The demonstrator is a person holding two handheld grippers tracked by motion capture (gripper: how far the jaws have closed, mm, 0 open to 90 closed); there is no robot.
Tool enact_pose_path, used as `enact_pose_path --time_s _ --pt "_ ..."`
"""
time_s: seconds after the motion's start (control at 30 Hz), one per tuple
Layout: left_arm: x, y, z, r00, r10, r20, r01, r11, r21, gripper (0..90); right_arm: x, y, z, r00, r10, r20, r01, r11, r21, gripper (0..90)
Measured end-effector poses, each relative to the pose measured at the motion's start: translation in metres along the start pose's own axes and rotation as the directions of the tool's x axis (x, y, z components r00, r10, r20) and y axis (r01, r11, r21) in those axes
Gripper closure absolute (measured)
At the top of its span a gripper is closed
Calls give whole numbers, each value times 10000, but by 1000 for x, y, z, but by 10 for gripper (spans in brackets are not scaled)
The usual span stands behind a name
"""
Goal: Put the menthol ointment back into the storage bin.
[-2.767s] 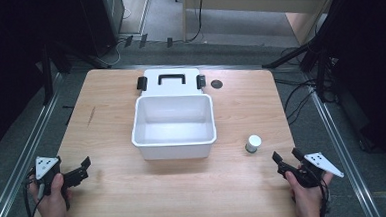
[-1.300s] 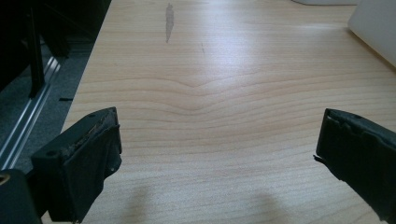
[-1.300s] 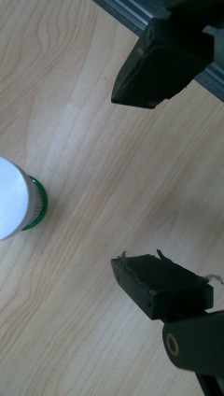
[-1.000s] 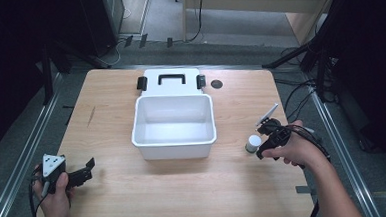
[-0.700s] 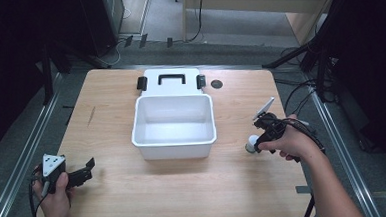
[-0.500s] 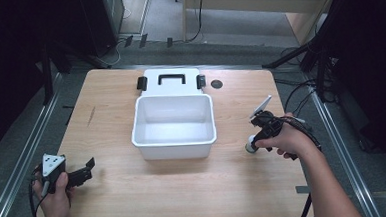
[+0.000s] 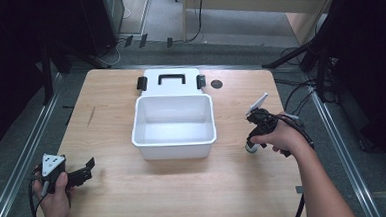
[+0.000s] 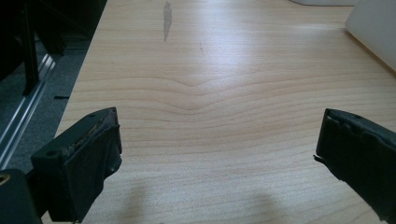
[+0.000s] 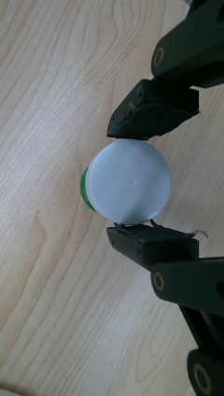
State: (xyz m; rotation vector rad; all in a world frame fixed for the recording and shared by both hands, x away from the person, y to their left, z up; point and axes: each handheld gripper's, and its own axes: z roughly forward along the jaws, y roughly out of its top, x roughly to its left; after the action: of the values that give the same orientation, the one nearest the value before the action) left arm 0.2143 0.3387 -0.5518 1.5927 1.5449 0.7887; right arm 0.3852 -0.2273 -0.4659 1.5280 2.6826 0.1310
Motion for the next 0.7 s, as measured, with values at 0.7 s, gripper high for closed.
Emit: enact_pose_path --time_s 0.7 --pt "-1 0 0 10000 60 -25 -60 10000 52 6 -4 2 -1 9995 -230 -218 232 9997 104 519"
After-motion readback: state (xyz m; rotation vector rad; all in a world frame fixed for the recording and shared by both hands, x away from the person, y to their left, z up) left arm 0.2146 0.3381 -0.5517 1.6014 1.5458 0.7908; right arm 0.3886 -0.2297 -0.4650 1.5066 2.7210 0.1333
